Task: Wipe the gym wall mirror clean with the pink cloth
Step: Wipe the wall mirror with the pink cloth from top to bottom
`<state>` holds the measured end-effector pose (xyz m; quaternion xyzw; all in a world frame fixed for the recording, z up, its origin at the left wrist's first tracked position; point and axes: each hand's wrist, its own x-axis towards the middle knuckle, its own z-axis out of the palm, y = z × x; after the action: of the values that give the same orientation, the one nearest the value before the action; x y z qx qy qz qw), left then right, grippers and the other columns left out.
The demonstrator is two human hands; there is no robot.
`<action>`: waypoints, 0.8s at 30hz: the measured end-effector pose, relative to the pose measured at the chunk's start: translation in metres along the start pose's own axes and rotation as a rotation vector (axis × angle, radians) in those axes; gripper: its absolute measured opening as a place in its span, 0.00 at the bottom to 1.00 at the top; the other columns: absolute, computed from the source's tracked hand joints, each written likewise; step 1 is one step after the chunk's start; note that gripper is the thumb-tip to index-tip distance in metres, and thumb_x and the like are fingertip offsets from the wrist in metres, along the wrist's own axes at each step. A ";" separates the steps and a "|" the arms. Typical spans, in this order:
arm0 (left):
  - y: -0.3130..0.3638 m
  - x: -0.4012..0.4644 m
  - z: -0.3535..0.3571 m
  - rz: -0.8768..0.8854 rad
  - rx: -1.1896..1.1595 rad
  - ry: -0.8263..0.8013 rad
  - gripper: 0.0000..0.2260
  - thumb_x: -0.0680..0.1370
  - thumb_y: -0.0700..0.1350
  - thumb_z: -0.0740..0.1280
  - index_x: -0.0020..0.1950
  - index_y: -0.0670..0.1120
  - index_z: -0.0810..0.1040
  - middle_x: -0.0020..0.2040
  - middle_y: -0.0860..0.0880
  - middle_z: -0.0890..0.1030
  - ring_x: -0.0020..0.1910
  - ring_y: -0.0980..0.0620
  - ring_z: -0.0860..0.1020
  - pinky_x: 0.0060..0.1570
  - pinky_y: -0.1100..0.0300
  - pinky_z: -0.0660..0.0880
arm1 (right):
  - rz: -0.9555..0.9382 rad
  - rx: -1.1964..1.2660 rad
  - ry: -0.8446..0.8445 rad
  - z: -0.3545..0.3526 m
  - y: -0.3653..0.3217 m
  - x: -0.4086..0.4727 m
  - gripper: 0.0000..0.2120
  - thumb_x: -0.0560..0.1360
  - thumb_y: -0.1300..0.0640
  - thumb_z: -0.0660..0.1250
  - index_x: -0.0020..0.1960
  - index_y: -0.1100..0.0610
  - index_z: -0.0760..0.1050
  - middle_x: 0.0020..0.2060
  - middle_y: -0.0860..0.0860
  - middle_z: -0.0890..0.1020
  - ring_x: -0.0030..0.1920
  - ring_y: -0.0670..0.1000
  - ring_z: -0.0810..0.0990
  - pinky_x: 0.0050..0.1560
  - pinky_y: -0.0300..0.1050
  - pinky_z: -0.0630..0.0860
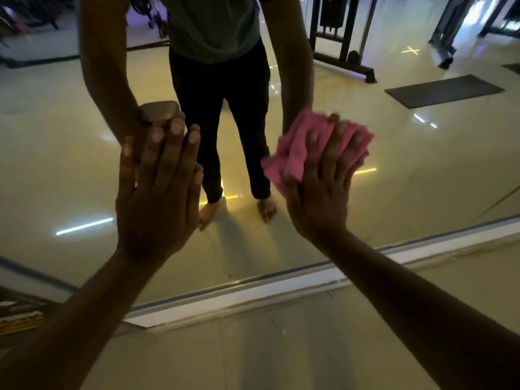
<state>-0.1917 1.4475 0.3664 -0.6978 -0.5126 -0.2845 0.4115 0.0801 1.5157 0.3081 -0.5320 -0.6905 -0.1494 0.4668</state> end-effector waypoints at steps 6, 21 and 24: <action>-0.020 -0.005 -0.006 -0.001 0.019 0.018 0.31 0.88 0.48 0.65 0.88 0.43 0.57 0.86 0.41 0.59 0.87 0.44 0.54 0.85 0.41 0.52 | -0.484 -0.074 -0.124 0.019 -0.007 -0.027 0.36 0.86 0.39 0.68 0.87 0.44 0.54 0.84 0.56 0.58 0.85 0.68 0.56 0.81 0.82 0.51; -0.060 -0.022 -0.020 -0.024 -0.022 -0.028 0.30 0.88 0.47 0.64 0.88 0.42 0.58 0.87 0.40 0.60 0.87 0.40 0.57 0.85 0.39 0.53 | -0.341 -0.105 -0.115 0.018 -0.035 -0.029 0.44 0.82 0.32 0.69 0.87 0.48 0.52 0.85 0.58 0.56 0.85 0.72 0.56 0.81 0.81 0.48; -0.065 -0.024 -0.016 -0.008 -0.020 -0.006 0.30 0.88 0.47 0.65 0.87 0.41 0.59 0.86 0.40 0.60 0.86 0.40 0.58 0.85 0.39 0.54 | 0.016 -0.027 0.001 0.026 -0.100 0.012 0.45 0.83 0.29 0.59 0.88 0.49 0.43 0.85 0.62 0.48 0.84 0.80 0.47 0.80 0.84 0.42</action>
<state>-0.2609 1.4311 0.3736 -0.7006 -0.5137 -0.2894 0.4019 -0.0196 1.5021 0.3329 -0.5438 -0.6839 -0.1551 0.4610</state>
